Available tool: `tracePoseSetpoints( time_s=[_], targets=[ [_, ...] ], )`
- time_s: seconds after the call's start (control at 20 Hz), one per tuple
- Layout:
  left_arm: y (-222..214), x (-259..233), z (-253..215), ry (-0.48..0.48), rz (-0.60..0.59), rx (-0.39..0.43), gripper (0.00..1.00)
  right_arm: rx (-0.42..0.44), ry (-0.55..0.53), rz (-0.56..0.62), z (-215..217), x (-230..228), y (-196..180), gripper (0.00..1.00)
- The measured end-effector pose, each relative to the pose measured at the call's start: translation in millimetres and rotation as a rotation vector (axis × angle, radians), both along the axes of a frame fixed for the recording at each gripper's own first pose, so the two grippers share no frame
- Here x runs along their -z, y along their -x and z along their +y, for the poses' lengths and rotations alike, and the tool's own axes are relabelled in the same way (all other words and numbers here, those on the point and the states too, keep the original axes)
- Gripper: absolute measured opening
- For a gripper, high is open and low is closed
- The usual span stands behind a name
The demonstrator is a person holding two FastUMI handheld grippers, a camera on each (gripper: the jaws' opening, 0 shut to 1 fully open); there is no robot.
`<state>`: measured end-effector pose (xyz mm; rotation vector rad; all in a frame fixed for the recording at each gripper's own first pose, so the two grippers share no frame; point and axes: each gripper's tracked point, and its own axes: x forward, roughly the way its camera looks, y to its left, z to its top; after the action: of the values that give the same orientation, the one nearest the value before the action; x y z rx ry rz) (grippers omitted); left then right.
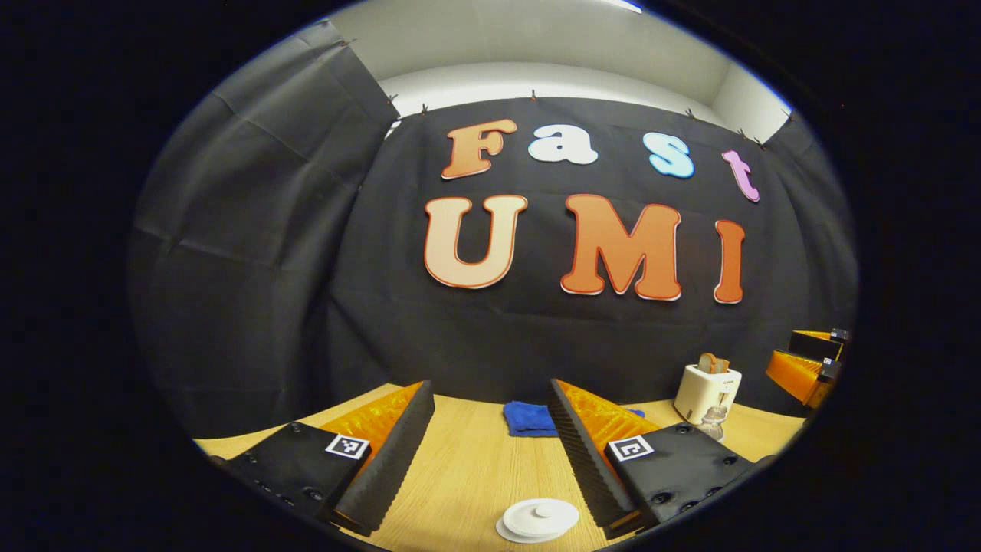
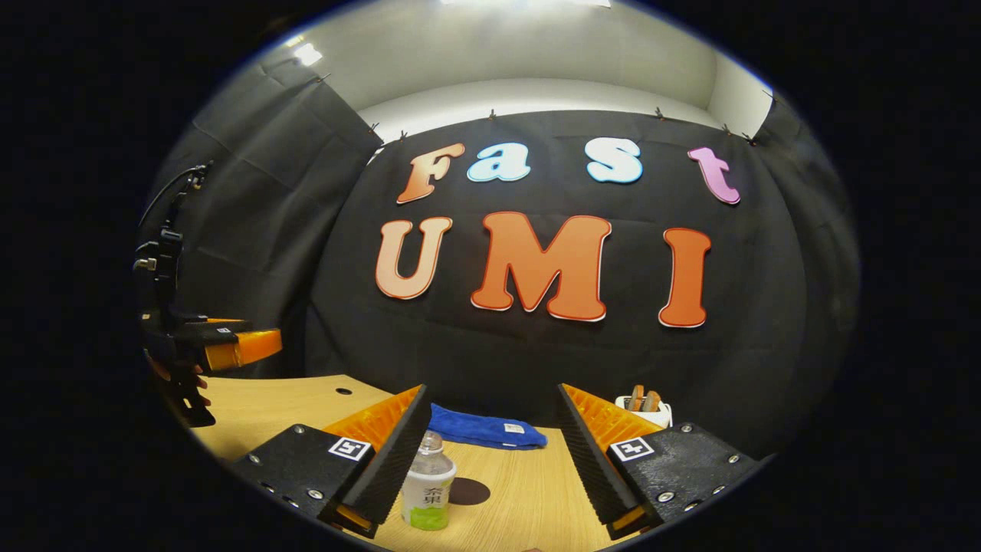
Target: Open the teacup lid with one hand, grasp the water bottle and pour water into the teacup with the other hand; after pouring, place the water bottle on the coaster and then close the teacup lid.
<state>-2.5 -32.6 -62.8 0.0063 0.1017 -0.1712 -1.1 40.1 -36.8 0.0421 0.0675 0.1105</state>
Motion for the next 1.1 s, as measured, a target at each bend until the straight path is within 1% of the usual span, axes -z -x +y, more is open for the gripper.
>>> tracePoseSetpoints(
  time_s=[0.1,0.15,0.3,0.45,0.5,0.6,0.7,0.75,0.8,0.85,0.9,0.95,1.05,1.1],
  targets=[
    [2.1,17.5,-8.4,-0.027,0.030,0.029,0.99,-0.024,0.008,0.028,8.3,14.7,3.3,0.97],
    [2.6,26.4,-13.6,-0.035,0.045,0.049,0.99,-0.022,0.002,0.040,10.0,20.1,3.6,0.98],
    [8.8,54.3,-33.6,-0.030,0.101,0.119,0.96,-0.075,-0.030,0.105,28.8,42.6,10.5,0.98],
    [12.4,90.6,-46.0,-0.080,0.174,0.174,0.96,-0.109,-0.034,0.131,36.4,57.3,16.0,0.98],
    [15.0,105.2,-49.2,-0.102,0.202,0.190,0.93,-0.119,-0.033,0.133,39.1,60.1,17.0,0.98],
    [18.4,123.7,-53.6,-0.141,0.242,0.214,0.90,-0.131,-0.028,0.145,42.6,68.7,18.0,0.98],
    [20.8,148.5,-55.8,-0.180,0.291,0.234,0.84,-0.136,-0.021,0.167,44.0,78.2,18.8,0.98],
    [23.0,157.0,-55.8,-0.191,0.312,0.242,0.83,-0.138,-0.020,0.178,44.8,82.9,18.5,0.98],
    [24.9,164.8,-55.9,-0.200,0.337,0.249,0.79,-0.141,-0.021,0.189,45.7,86.4,18.7,0.98],
    [26.0,171.9,-56.9,-0.206,0.362,0.254,0.80,-0.142,-0.022,0.198,46.0,90.5,18.3,0.98],
    [27.7,179.4,-57.2,-0.209,0.385,0.259,0.77,-0.146,-0.024,0.203,46.4,92.5,19.0,0.98],
    [27.7,183.7,-57.0,-0.213,0.401,0.261,0.80,-0.145,-0.023,0.208,46.8,94.2,19.0,0.98],
    [24.6,183.3,-55.5,-0.213,0.394,0.254,0.63,-0.143,-0.021,0.217,43.9,97.9,17.6,0.98],
    [22.6,183.5,-56.3,-0.220,0.398,0.251,0.51,-0.142,-0.020,0.221,43.8,99.3,17.1,0.98]
  ],
)
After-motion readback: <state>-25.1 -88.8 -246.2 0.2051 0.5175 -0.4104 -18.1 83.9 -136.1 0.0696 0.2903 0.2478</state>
